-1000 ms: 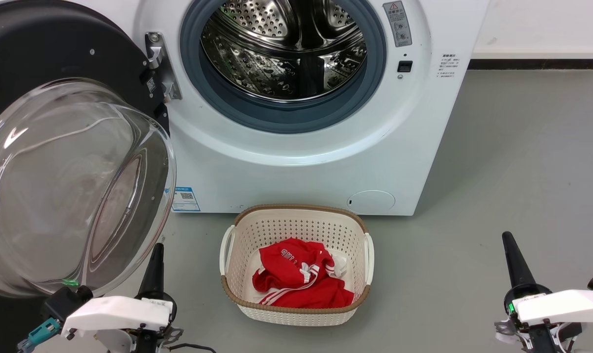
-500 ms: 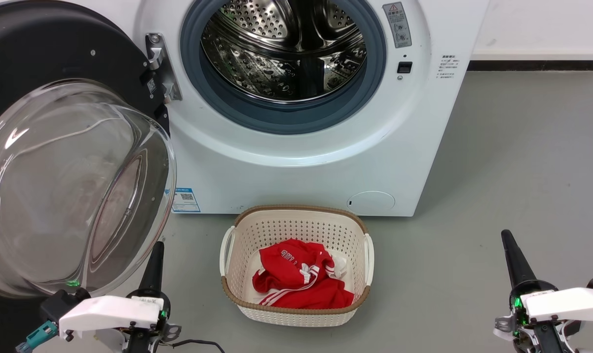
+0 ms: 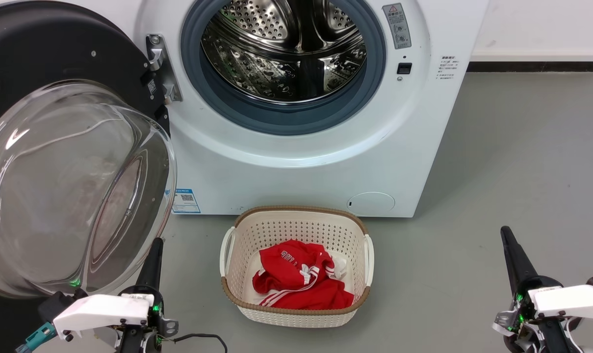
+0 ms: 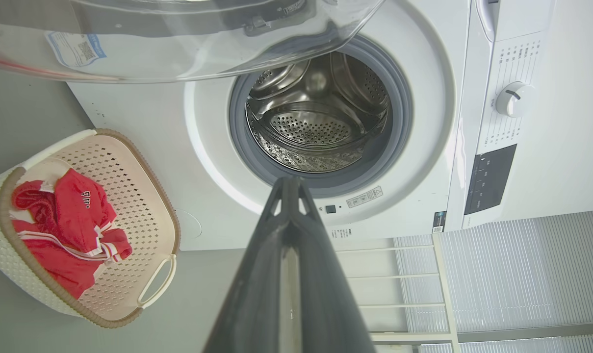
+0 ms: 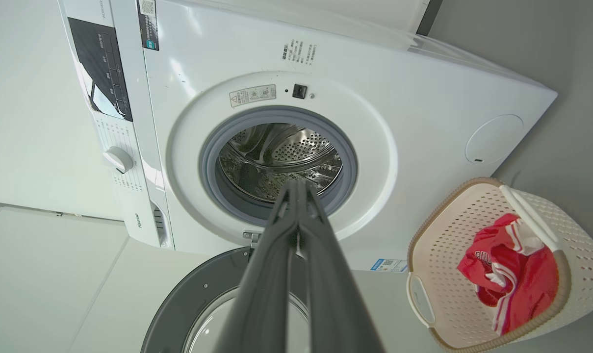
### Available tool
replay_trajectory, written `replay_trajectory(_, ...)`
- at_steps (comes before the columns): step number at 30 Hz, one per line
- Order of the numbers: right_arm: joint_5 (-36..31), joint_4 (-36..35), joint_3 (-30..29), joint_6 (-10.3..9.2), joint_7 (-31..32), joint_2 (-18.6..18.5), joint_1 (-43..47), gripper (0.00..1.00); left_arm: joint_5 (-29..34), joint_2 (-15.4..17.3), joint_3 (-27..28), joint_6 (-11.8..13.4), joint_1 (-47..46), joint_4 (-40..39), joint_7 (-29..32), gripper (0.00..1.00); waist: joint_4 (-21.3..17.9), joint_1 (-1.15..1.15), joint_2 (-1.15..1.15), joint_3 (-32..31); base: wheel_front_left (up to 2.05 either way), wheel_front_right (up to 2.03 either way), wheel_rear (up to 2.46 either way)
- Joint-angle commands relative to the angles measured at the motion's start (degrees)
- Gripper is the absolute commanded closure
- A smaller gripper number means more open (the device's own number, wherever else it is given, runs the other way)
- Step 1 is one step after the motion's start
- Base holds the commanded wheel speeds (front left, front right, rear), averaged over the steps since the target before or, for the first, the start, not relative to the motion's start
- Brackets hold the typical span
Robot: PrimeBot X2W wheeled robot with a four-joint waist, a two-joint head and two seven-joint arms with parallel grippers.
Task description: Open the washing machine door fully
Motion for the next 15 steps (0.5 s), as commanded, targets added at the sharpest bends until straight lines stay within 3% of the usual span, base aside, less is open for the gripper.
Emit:
replay_trajectory(1,1.4,0.0,-0.1,0.01,0.3,-0.2,-1.2,1.00,-1.5,0.0,0.3,-0.4,-1.0,0.0,0.4,1.00,0.0,0.00,0.00,0.0,0.00,0.00,0.00)
replay_trajectory(15,7.7,0.6,-0.5,0.00,1.8,-0.2,-1.8,1.00,-7.9,0.0,1.0,-1.2,-1.5,0.7,2.0,1.00,0.0,0.00,0.00,-0.2,0.00,0.00,0.00)
